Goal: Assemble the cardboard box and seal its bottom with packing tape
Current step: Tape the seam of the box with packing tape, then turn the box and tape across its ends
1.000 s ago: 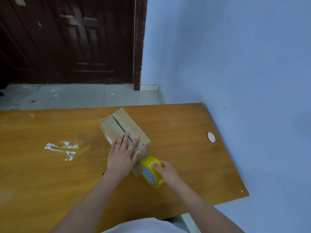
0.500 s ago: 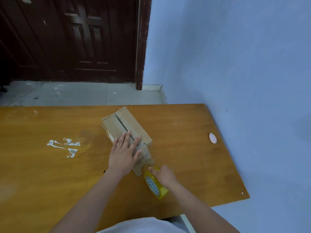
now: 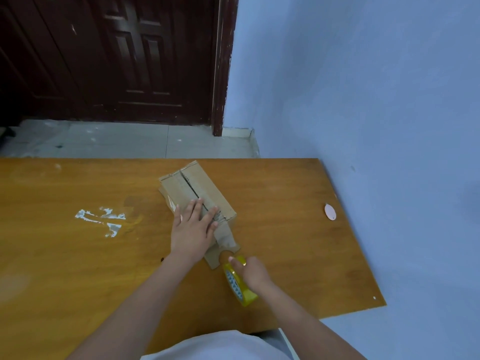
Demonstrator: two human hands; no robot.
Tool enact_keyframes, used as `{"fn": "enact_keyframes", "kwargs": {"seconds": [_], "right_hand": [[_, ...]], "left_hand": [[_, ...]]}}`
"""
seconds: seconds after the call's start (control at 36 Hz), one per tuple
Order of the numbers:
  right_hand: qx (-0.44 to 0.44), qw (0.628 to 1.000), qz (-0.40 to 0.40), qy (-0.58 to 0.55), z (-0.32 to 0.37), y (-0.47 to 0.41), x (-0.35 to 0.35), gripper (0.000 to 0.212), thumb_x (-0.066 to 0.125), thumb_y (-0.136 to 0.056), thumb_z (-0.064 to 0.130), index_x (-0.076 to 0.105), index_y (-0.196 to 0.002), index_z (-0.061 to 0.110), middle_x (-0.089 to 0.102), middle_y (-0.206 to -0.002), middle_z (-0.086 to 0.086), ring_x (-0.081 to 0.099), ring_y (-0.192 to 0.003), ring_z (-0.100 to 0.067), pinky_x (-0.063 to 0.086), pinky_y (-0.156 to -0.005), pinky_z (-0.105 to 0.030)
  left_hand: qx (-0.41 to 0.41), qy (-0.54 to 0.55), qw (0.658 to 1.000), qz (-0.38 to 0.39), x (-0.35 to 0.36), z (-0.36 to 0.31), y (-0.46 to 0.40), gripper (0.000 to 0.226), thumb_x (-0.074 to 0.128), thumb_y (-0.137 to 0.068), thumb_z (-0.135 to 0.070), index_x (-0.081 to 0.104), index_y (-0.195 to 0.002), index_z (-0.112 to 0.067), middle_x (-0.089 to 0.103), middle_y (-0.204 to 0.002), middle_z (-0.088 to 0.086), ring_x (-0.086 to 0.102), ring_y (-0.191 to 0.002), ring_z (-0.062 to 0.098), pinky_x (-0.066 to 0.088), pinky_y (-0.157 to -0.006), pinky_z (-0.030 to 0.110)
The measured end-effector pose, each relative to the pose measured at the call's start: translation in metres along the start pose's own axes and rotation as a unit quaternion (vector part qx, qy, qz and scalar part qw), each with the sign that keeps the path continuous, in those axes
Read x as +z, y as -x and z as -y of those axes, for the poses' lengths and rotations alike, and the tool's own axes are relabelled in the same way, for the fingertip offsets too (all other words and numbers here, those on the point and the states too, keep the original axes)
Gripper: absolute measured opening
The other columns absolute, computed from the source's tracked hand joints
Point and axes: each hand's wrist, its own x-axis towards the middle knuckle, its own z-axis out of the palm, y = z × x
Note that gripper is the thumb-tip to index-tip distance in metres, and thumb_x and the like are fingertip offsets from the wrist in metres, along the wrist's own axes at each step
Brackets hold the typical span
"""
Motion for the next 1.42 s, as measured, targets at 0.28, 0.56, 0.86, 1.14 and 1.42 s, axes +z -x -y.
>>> {"fn": "enact_keyframes", "kwargs": {"seconds": [0.28, 0.56, 0.86, 1.14, 1.42], "right_hand": [[-0.019, 0.999, 0.024, -0.03, 0.003, -0.004, -0.003, 0.064, 0.04, -0.09, 0.062, 0.063, -0.096, 0.003, 0.061, -0.089, -0.013, 0.062, -0.09, -0.03, 0.037, -0.068, -0.031], [-0.043, 0.989, 0.016, -0.139, -0.006, -0.006, 0.002, 0.075, 0.009, -0.081, 0.072, 0.058, -0.081, 0.014, 0.059, -0.077, -0.01, 0.054, -0.071, -0.019, 0.031, -0.061, -0.027], [0.051, 0.962, 0.177, -0.2, -0.016, -0.025, -0.005, 0.058, 0.026, -0.1, 0.05, 0.036, -0.144, 0.014, 0.037, -0.15, -0.01, 0.036, -0.136, -0.027, 0.029, -0.11, -0.034], [-0.025, 0.989, -0.103, -0.105, -0.056, -0.083, -0.123, 0.027, 0.055, -0.093, 0.024, 0.059, -0.107, 0.0, 0.059, -0.11, -0.016, 0.054, -0.113, -0.034, 0.04, -0.084, -0.034], [0.102, 0.959, -0.263, 0.026, -0.145, -0.159, -0.234, 0.056, 0.052, -0.092, 0.029, 0.034, -0.132, -0.005, 0.029, -0.14, -0.022, 0.028, -0.13, -0.037, 0.035, -0.1, -0.042]], "left_hand": [[0.153, -0.001, 0.981, -0.116, -0.01, -0.015, -0.001, 0.061, 0.08, -0.035, 0.01, 0.071, -0.09, -0.016, 0.069, -0.098, 0.0, 0.067, -0.089, 0.02, 0.054, -0.075, 0.028], [0.085, -0.03, 0.994, -0.062, 0.003, -0.032, 0.026, 0.068, 0.034, -0.087, -0.062, 0.057, -0.128, -0.012, 0.058, -0.131, 0.003, 0.053, -0.123, 0.022, 0.041, -0.101, 0.04], [0.006, -0.119, 0.991, 0.056, 0.017, -0.047, 0.034, 0.129, 0.034, -0.058, -0.094, 0.0, -0.151, -0.012, 0.001, -0.16, 0.002, -0.013, -0.145, 0.025, -0.017, -0.113, 0.045], [-0.002, -0.113, 0.99, 0.079, 0.007, -0.053, 0.032, 0.13, 0.021, -0.052, -0.095, 0.013, -0.149, -0.009, 0.018, -0.157, 0.007, 0.006, -0.146, 0.028, 0.004, -0.117, 0.048], [-0.014, -0.084, 0.994, 0.063, 0.005, -0.058, 0.031, 0.129, 0.028, -0.052, -0.093, 0.031, -0.145, -0.004, 0.035, -0.15, 0.011, 0.025, -0.141, 0.028, 0.016, -0.113, 0.05]]}}
